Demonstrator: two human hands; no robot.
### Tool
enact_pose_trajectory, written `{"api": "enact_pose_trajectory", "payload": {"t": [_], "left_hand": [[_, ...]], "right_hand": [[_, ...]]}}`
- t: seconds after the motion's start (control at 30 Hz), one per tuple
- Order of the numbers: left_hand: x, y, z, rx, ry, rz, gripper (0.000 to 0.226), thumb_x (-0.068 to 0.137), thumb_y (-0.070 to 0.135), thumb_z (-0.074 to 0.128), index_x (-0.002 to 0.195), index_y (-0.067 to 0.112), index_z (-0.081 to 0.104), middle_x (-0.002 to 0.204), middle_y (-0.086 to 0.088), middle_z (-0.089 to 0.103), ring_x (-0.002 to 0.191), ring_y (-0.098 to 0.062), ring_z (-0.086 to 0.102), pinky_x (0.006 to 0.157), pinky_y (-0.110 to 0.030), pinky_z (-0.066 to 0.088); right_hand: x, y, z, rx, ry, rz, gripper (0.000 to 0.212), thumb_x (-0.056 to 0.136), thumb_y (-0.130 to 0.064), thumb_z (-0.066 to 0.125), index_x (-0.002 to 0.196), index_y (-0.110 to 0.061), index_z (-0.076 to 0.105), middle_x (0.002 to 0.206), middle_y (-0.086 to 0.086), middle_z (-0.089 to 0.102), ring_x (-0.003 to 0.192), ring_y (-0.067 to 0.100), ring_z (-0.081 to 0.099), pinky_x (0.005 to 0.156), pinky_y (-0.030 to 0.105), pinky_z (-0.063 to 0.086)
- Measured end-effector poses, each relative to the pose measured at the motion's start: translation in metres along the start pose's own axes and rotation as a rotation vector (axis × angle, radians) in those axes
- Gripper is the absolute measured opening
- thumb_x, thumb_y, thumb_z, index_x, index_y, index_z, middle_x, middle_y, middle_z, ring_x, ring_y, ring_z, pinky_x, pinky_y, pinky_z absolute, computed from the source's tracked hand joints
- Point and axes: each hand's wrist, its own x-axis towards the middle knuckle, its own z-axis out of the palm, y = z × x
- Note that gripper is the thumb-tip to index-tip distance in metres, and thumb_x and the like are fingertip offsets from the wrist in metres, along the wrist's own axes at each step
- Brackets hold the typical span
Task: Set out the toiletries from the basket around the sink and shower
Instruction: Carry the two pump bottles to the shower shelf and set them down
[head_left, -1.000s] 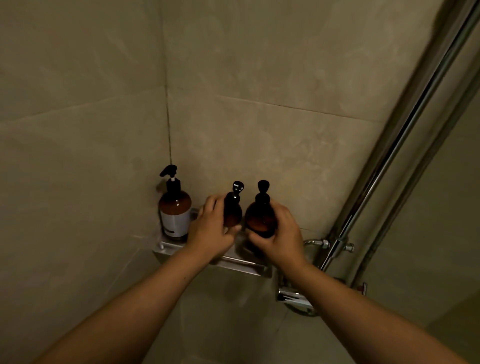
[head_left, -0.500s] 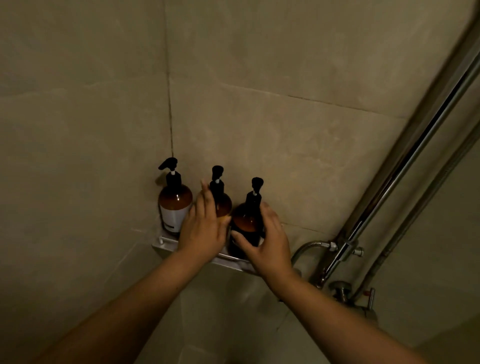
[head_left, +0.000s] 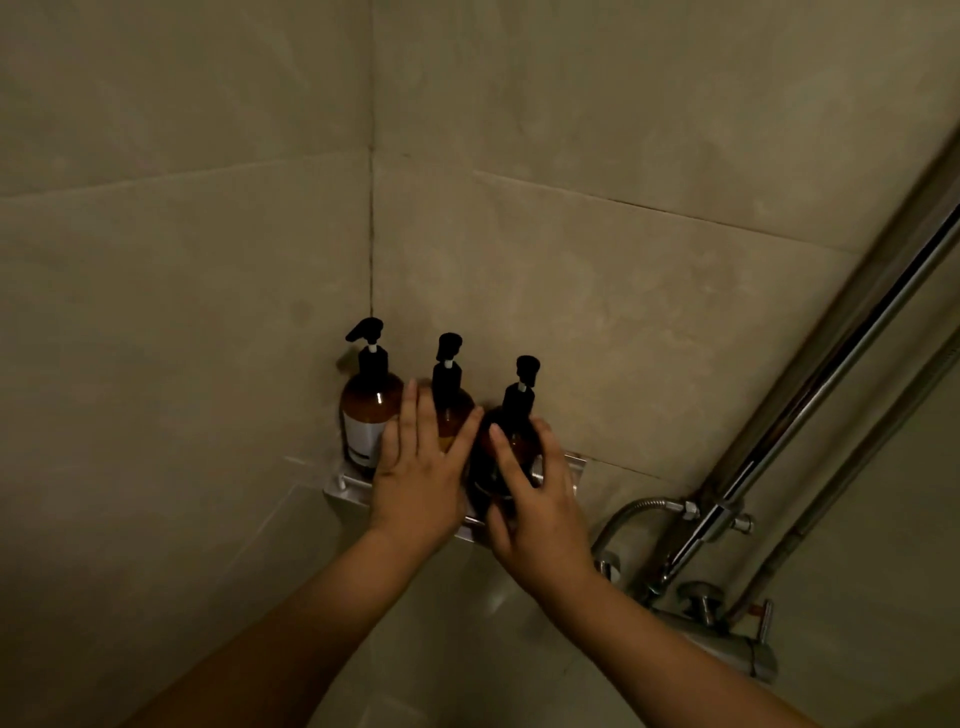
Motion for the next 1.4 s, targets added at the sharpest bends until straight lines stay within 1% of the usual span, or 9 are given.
{"api": "enact_pose_trajectory", "payload": {"t": [0.17, 0.4, 0.67, 0.83, 0.93, 1.03, 1.1, 1.2, 1.4], "left_hand": [[-0.001, -0.012, -0.002, 0.01, 0.012, 0.013, 0.083, 0.088, 0.044, 0.048, 0.156, 0.037, 0.001, 0.161, -0.028, 0.005, 0.148, -0.044, -0.012, 0.113, -0.055, 0.011], [-0.002, -0.015, -0.011, 0.012, 0.0, 0.038, 0.086, 0.085, 0.044, 0.058, 0.156, 0.037, 0.012, 0.159, -0.026, 0.017, 0.147, -0.049, 0.004, 0.111, -0.057, 0.025], [-0.009, -0.02, -0.012, 0.004, -0.003, 0.059, 0.093, 0.082, 0.044, 0.062, 0.157, 0.038, 0.007, 0.16, -0.026, 0.015, 0.149, -0.046, 0.005, 0.111, -0.055, 0.025], [-0.011, -0.022, -0.012, 0.026, -0.023, 0.045, 0.095, 0.088, 0.047, 0.053, 0.155, 0.036, -0.015, 0.163, -0.023, -0.001, 0.15, -0.041, -0.008, 0.116, -0.054, 0.022], [-0.015, -0.021, -0.012, 0.045, -0.022, 0.039, 0.094, 0.09, 0.049, 0.047, 0.155, 0.026, -0.017, 0.163, -0.023, -0.004, 0.15, -0.04, -0.008, 0.117, -0.052, 0.019], [-0.02, -0.022, -0.013, 0.034, -0.017, 0.064, 0.094, 0.089, 0.048, 0.048, 0.156, 0.023, -0.014, 0.163, -0.023, -0.01, 0.151, -0.038, -0.006, 0.119, -0.05, 0.017], [-0.025, -0.022, -0.016, 0.031, -0.022, 0.081, 0.095, 0.089, 0.048, 0.048, 0.156, 0.021, -0.014, 0.161, -0.021, -0.019, 0.151, -0.036, -0.009, 0.12, -0.049, 0.013], [-0.031, -0.022, -0.017, 0.025, -0.032, 0.115, 0.094, 0.089, 0.046, 0.047, 0.156, 0.019, -0.014, 0.16, -0.015, -0.029, 0.15, -0.03, -0.015, 0.121, -0.049, 0.01], [-0.033, -0.036, -0.012, -0.033, -0.026, 0.179, 0.095, 0.083, 0.034, 0.055, 0.158, 0.019, -0.001, 0.166, -0.009, -0.009, 0.152, -0.023, -0.006, 0.12, -0.047, 0.017]], "right_hand": [[0.001, -0.007, 0.001, -0.016, -0.022, 0.02, 0.095, 0.082, -0.025, 0.073, 0.158, -0.038, 0.017, 0.164, 0.01, 0.005, 0.145, 0.034, 0.027, 0.096, 0.034, 0.049], [0.004, -0.009, 0.001, -0.087, -0.04, 0.015, 0.096, 0.082, -0.028, 0.076, 0.158, -0.034, 0.019, 0.163, 0.015, 0.011, 0.142, 0.036, 0.031, 0.09, 0.038, 0.056], [0.01, -0.008, 0.004, -0.137, -0.018, 0.013, 0.094, 0.079, -0.031, 0.08, 0.157, -0.03, 0.028, 0.159, 0.019, 0.024, 0.133, 0.037, 0.045, 0.08, 0.039, 0.057], [0.012, -0.008, 0.002, -0.186, -0.041, 0.023, 0.093, 0.082, -0.032, 0.078, 0.157, -0.034, 0.024, 0.162, 0.017, 0.022, 0.136, 0.037, 0.044, 0.09, 0.043, 0.055], [0.01, -0.009, 0.0, -0.233, -0.078, 0.026, 0.104, 0.079, -0.031, 0.079, 0.159, -0.036, 0.012, 0.166, 0.016, 0.01, 0.145, 0.037, 0.031, 0.104, 0.047, 0.047], [0.003, -0.016, -0.003, -0.3, -0.123, 0.021, 0.105, 0.084, -0.041, 0.07, 0.159, -0.035, -0.005, 0.166, 0.015, -0.012, 0.153, 0.036, -0.002, 0.122, 0.048, 0.018], [-0.002, -0.021, -0.004, -0.332, -0.136, 0.005, 0.098, 0.09, -0.046, 0.059, 0.158, -0.033, -0.01, 0.163, 0.013, -0.025, 0.151, 0.032, -0.02, 0.123, 0.048, 0.003], [-0.008, -0.02, -0.001, -0.325, -0.141, -0.009, 0.085, 0.095, -0.049, 0.049, 0.159, -0.033, -0.005, 0.164, 0.003, -0.027, 0.151, 0.028, -0.021, 0.123, 0.049, 0.003], [-0.006, -0.015, 0.001, -0.248, -0.092, -0.025, 0.072, 0.099, -0.046, 0.042, 0.16, -0.026, 0.009, 0.167, -0.001, -0.009, 0.153, 0.021, -0.011, 0.124, 0.039, 0.002]]}}
